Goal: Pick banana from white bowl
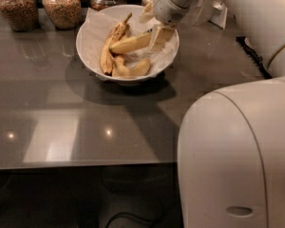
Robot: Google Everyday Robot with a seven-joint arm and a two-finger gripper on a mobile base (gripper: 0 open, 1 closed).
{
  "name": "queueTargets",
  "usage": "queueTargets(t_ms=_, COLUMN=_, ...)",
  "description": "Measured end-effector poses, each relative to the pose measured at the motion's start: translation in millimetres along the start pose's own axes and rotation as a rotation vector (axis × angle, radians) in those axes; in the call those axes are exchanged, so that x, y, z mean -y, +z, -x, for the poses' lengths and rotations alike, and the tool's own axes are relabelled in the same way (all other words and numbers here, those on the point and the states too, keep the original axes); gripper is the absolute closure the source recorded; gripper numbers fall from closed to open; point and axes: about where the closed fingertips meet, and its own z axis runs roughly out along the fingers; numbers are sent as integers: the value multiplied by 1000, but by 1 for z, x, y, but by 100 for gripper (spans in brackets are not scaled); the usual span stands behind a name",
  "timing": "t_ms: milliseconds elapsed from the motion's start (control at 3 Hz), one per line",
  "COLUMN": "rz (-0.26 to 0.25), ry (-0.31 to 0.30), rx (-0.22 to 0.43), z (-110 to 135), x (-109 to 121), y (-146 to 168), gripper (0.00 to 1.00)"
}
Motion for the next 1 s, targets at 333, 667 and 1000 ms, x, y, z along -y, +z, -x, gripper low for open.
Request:
queueTargets(t_ms=333, rz=19, ry=-7, rx=-21, z=-5, x=3, y=12, gripper=34)
queueTargets(t_ms=667, rz=46, ry=-13, rx=-41, z=-10, x=2, y=23, gripper=43)
queueTargets(t_ms=1000, rz=63, ry=-23, rx=-57, z=-12, x=1, y=27, gripper=62)
